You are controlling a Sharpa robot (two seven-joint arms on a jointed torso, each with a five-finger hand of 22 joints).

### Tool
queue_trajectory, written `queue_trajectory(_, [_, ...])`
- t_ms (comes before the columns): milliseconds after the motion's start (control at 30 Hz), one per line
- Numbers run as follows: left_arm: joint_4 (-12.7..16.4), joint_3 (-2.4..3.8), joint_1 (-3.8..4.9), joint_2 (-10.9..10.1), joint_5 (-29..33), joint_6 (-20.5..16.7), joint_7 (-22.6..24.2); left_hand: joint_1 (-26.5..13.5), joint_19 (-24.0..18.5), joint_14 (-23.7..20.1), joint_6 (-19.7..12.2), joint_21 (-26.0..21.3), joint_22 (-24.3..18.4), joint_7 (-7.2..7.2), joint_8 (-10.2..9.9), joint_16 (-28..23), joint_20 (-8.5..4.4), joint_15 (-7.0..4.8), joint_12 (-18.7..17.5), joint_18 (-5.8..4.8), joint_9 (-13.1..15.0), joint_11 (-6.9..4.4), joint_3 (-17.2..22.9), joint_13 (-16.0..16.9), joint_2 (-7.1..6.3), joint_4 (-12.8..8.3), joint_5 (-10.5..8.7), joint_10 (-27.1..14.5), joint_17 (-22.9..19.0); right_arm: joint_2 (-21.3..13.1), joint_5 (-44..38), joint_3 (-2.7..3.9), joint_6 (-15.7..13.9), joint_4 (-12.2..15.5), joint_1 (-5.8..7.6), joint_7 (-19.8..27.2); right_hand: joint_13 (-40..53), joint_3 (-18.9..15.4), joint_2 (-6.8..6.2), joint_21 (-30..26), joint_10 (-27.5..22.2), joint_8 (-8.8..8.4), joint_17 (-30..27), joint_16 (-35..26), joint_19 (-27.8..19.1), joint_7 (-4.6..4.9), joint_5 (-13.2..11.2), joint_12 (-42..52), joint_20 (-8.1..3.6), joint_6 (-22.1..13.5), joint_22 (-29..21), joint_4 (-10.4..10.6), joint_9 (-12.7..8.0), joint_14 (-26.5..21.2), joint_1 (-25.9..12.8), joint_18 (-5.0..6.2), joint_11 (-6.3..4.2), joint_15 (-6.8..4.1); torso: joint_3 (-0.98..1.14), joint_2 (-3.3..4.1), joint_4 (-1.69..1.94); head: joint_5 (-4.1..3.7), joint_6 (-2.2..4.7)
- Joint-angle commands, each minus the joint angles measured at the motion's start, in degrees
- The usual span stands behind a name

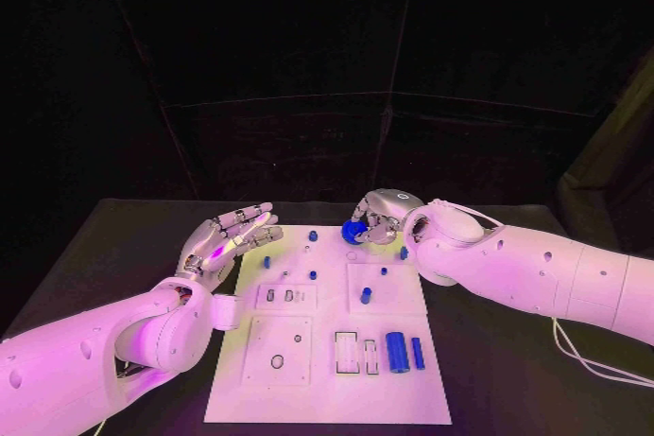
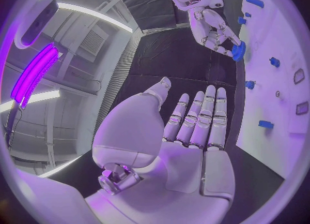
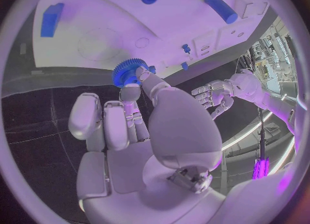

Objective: Assemble the parts on the task board

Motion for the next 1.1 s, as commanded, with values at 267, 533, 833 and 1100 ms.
queue_trajectory(267, [-1.3,0.08,1.29,-0.6,0.8,7.8,-2.8,0.2,2.0,2.0,4.9,0.5,-0.1,4.48,1.0,1.0,0.02,-0.63,0.9,1.23,0.2,-0.61,1.3,-0.1,0.89,-2.1,-0.02,2.6,0.1,3.5,-1.5,0.04,0.9,-0.5,0.14,0.2,0.3,4.1,-1.14,0.4,0.2,-0.73,0.1,0.3,0.2,-1.09,-0.8,-0.3,0.15,3.9,0.1,3.0,0.2,2.2,-2.0,-0.36,-0.15,-0.22,-0.08,0.05,-0.03,0.24,-0.04])
queue_trajectory(533, [-1.1,0.09,1.86,-0.7,0.8,8.8,-3.2,0.1,2.0,2.0,5.0,0.5,-0.1,4.48,1.0,1.0,0.02,-0.63,0.9,1.23,0.2,-0.61,1.4,-0.1,0.89,-2.1,-0.02,2.6,0.1,8.2,-1.7,0.01,4.3,-3.1,0.09,0.3,0.3,4.3,-1.37,0.3,0.2,-0.96,-0.1,0.2,0.2,-1.02,-1.1,-0.4,0.19,3.9,0.1,3.2,0.2,2.2,-2.5,-0.35,-0.09,-0.17,-0.06,0.1,0.23,0.38,-0.1])
queue_trajectory(833, [-1.0,0.09,2.14,-0.7,0.8,9.1,-3.4,0.1,2.1,2.2,5.1,0.4,-0.1,4.47,1.1,1.1,0.02,-0.68,0.9,1.28,0.2,-0.65,1.5,-0.1,0.83,-2.3,-0.02,2.8,0.0,11.7,-2.5,-0.03,5.6,-5.7,-0.17,0.1,0.4,4.4,-1.44,0.4,0.2,-1.15,-0.1,0.2,0.2,-0.95,-1.2,-0.5,0.22,3.7,0.1,3.3,0.1,2.2,-2.8,-0.36,-0.03,-0.13,-0.12,0.17,0.33,0.51,-0.14])
queue_trajectory(1100, [-1.0,0.09,2.24,-0.6,0.8,9.2,-3.5,0.0,2.1,2.2,5.2,0.4,-0.1,4.48,1.1,1.1,0.02,-0.7,1.0,1.29,0.2,-0.66,1.5,-0.1,0.83,-2.3,-0.02,2.9,0.0,13.2,-2.7,-0.04,6.3,-6.8,-0.44,-0.3,0.4,4.5,-1.53,0.4,0.2,-1.4,-0.1,0.1,0.1,-0.88,-1.2,-0.5,0.25,3.5,0.1,3.3,0.1,2.2,-3.0,-0.36,0.02,-0.09,-0.06,0.21,0.22,0.62,-0.25])
